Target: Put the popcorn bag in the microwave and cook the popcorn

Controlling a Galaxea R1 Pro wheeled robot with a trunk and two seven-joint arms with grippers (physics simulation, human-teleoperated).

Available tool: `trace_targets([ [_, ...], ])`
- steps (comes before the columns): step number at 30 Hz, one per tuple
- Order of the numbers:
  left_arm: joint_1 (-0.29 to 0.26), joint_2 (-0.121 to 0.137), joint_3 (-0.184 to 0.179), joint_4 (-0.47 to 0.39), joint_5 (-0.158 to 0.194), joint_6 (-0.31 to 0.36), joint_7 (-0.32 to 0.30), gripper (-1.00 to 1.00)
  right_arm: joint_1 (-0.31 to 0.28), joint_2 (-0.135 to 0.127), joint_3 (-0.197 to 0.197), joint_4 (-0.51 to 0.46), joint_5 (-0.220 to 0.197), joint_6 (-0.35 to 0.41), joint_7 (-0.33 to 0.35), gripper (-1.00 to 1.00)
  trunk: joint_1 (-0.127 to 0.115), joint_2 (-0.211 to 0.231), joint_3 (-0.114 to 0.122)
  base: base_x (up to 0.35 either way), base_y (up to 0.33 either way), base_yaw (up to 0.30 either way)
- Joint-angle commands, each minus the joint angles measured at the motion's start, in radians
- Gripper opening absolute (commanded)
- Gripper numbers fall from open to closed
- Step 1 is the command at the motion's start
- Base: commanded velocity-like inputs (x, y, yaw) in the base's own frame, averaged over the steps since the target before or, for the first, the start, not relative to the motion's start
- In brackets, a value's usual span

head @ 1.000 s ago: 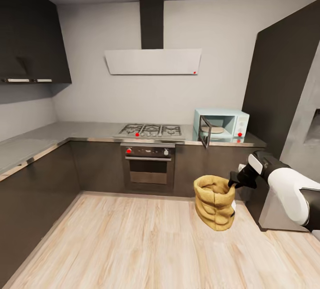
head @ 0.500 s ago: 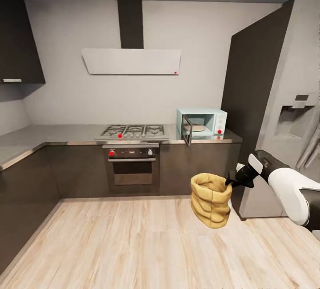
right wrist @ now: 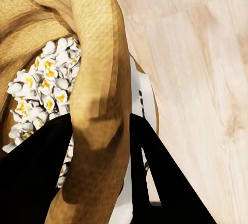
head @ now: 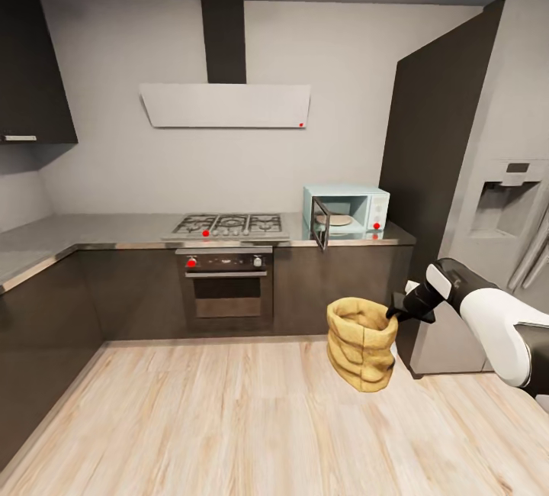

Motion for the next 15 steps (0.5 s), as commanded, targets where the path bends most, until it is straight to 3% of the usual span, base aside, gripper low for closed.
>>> trace_targets([
  [1,-0.001,0.000,-0.002,0.001,0.005,-0.003,0.000,1.00,-0.001,0.000,-0.007,-0.001,-0.006,0.005,-0.006,-1.00,0.000,-0.001,-0.001,0.147,0.000,0.000],
  [15,-0.001,0.000,-0.003,0.001,0.008,-0.001,0.000,1.00,-0.001,-0.005,-0.008,0.000,-0.004,0.005,-0.005,-1.00,0.000,-0.001,-0.001,0.305,0.000,0.000],
])
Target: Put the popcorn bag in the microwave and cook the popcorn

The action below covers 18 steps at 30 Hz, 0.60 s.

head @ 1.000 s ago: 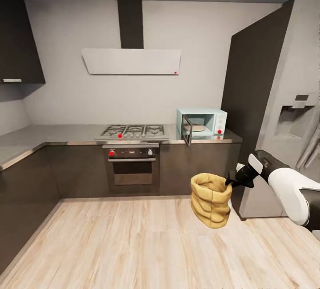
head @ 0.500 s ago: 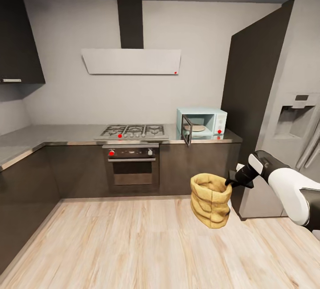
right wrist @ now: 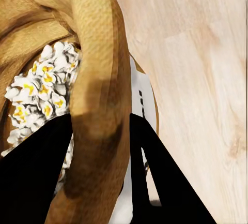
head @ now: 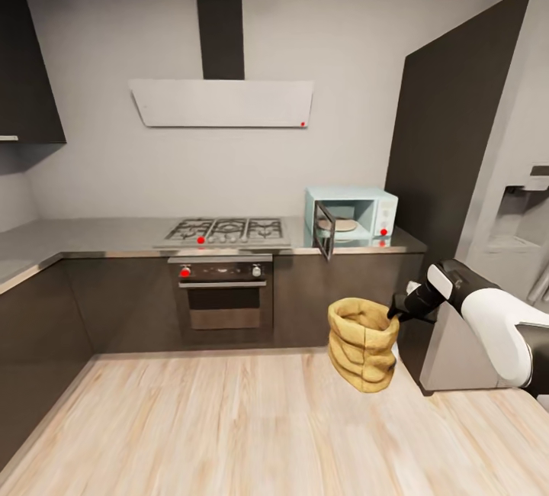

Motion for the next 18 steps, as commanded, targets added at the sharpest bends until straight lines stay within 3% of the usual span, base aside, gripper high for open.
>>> trace_targets([
  [1,-0.001,0.000,-0.002,0.001,0.005,-0.003,0.000,1.00,0.000,-0.004,-0.008,0.000,-0.007,0.005,-0.008,-1.00,0.001,-0.001,-0.001,0.318,0.000,0.000],
  [12,-0.001,0.000,-0.002,0.001,0.004,-0.004,0.000,1.00,0.000,-0.020,-0.008,0.000,-0.006,0.005,-0.009,-1.00,0.001,-0.001,-0.001,0.292,0.000,-0.194],
  [18,-0.001,0.000,0.000,0.001,0.002,-0.005,0.000,1.00,0.000,-0.021,-0.007,0.000,-0.006,0.005,-0.009,-1.00,0.001,-0.001,-0.001,0.143,0.000,-0.190],
])
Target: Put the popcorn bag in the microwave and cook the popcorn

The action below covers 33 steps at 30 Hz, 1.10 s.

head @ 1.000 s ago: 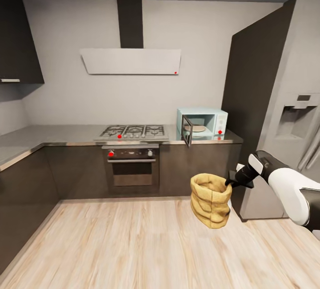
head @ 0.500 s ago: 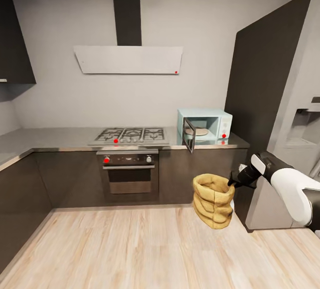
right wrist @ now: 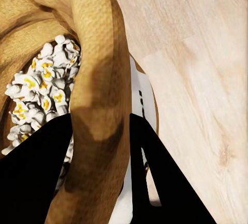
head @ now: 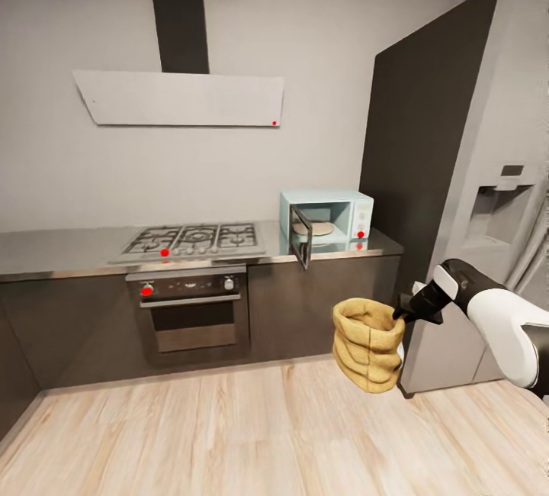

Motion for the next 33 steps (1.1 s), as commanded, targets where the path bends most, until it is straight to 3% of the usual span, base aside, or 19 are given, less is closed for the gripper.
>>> trace_targets([
  [1,-0.001,-0.001,-0.001,0.001,0.006,-0.004,0.000,1.00,0.000,0.000,-0.007,-0.001,-0.005,0.004,-0.006,-1.00,0.000,-0.001,-0.001,0.017,0.000,-0.033],
  [18,-0.001,0.000,-0.001,0.001,0.009,-0.002,0.003,1.00,0.000,0.015,-0.010,-0.010,-0.008,-0.006,-0.007,-1.00,0.000,-0.001,-0.001,0.141,-0.211,-0.002],
  [23,-0.001,0.000,-0.001,0.001,0.009,-0.001,0.003,1.00,0.000,0.016,-0.010,-0.015,-0.007,-0.021,0.048,-1.00,0.000,-0.001,-0.001,0.185,-0.247,0.000],
  [33,-0.001,0.000,0.001,0.001,0.009,-0.003,0.004,1.00,0.000,0.024,-0.009,-0.017,-0.007,-0.010,0.055,-1.00,0.000,-0.001,-0.001,0.168,-0.211,0.000],
])
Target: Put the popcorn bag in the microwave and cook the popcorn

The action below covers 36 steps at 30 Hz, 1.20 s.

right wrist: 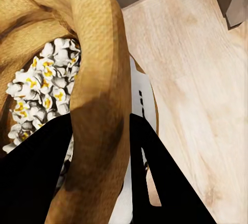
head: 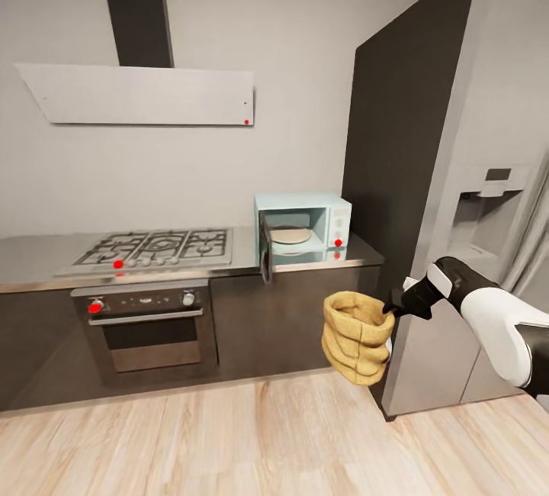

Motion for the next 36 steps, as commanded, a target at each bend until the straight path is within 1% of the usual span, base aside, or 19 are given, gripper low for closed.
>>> trace_targets([
  [1,-0.001,0.000,-0.001,0.001,0.004,-0.003,0.000,1.00,0.000,0.000,-0.007,-0.001,-0.005,0.005,-0.006,-1.00,0.000,-0.001,-0.001,0.030,-0.029,0.000],
  [4,-0.001,0.000,0.000,0.001,0.004,-0.003,0.000,1.00,0.000,0.003,-0.005,-0.002,0.001,0.005,-0.007,-1.00,0.000,-0.001,-0.001,0.007,-0.007,0.000],
  [5,-0.001,0.000,0.000,0.001,0.004,-0.003,0.000,1.00,0.000,0.012,-0.003,-0.002,0.005,0.005,-0.007,-1.00,0.000,-0.001,-0.001,0.002,-0.002,0.000],
  [7,-0.001,0.000,0.000,0.001,0.004,-0.003,0.000,1.00,0.000,0.042,0.000,-0.003,0.009,0.003,-0.009,-1.00,0.000,-0.001,-0.001,0.000,0.000,0.000],
  [9,-0.001,0.000,0.000,0.001,0.005,-0.003,0.000,1.00,0.000,0.061,0.001,-0.004,0.010,0.002,-0.010,-1.00,0.000,-0.001,-0.001,0.000,0.000,0.000],
  [11,-0.001,0.000,0.000,0.001,0.004,-0.003,0.000,1.00,0.000,0.070,0.001,-0.004,0.010,0.002,-0.008,-1.00,0.000,-0.001,-0.001,0.000,0.000,0.000],
  [13,-0.001,0.000,0.000,0.001,0.004,-0.003,-0.001,1.00,0.000,0.073,0.000,-0.005,0.010,0.007,-0.011,-1.00,0.000,-0.001,-0.001,0.000,0.000,0.000],
  [16,-0.001,0.000,0.000,0.001,0.004,-0.003,-0.001,1.00,0.000,0.073,0.000,-0.053,0.010,0.020,-0.019,-1.00,0.000,-0.001,-0.001,0.000,0.000,0.000],
  [21,-0.001,0.000,0.001,0.000,0.003,-0.004,-0.001,1.00,0.000,0.078,-0.001,-0.171,0.009,0.020,-0.022,-1.00,0.000,-0.001,-0.001,0.000,0.000,0.000],
  [24,-0.001,0.000,0.001,0.001,0.003,-0.004,-0.001,1.00,0.000,0.078,-0.002,-0.197,0.007,0.020,-0.023,-1.00,0.000,-0.001,-0.001,0.000,0.000,0.000],
  [25,-0.001,0.000,0.001,0.000,0.003,-0.005,-0.001,1.00,0.000,0.081,-0.003,-0.233,0.007,0.020,-0.025,-1.00,0.000,-0.001,-0.001,0.000,0.000,0.000],
  [28,-0.001,0.000,0.001,0.001,0.003,-0.005,-0.001,1.00,0.000,0.102,-0.005,-0.305,0.006,0.020,-0.029,-1.00,0.000,-0.001,-0.001,0.000,0.000,0.000],
  [36,-0.001,0.000,0.001,0.001,0.003,-0.005,-0.001,1.00,0.000,0.107,-0.008,-0.321,0.004,0.020,-0.029,-1.00,0.000,-0.001,-0.001,0.000,0.000,0.000],
])
